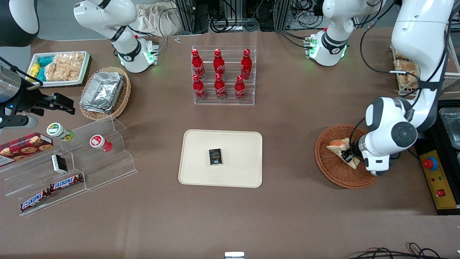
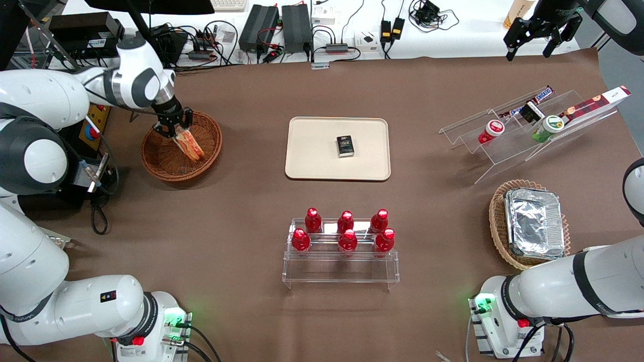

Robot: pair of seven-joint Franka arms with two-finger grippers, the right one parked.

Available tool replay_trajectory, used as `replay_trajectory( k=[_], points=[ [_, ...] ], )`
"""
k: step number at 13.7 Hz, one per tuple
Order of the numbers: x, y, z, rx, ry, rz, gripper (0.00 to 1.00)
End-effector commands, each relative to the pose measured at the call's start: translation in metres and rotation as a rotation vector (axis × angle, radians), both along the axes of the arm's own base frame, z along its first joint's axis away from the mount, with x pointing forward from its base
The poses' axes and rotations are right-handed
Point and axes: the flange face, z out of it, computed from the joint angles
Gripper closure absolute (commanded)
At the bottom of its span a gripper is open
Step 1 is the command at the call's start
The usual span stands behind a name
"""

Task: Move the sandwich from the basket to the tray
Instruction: 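Close the left gripper on the sandwich wedge and lift it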

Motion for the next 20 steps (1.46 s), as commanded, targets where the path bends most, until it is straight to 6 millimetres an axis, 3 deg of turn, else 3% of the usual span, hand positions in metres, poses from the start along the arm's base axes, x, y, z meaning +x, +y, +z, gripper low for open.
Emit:
replay_trajectory(
  k=[1, 4, 6, 13, 17, 20],
  points=[
    [0.004, -0.006, 0.069, 0.036, -0.004, -0.064, 1.0],
    [0.017, -0.035, 0.124, 0.012, 0.036, -0.173, 1.0],
    [0.018, -0.045, 0.148, -0.008, 0.073, -0.284, 1.0],
    [0.018, -0.053, 0.176, -0.003, 0.022, -0.463, 1.0],
    [0.01, -0.093, 0.177, -0.07, 0.032, -0.52, 1.0],
    [-0.003, -0.159, 0.176, -0.111, 0.025, -0.635, 1.0]
  ],
)
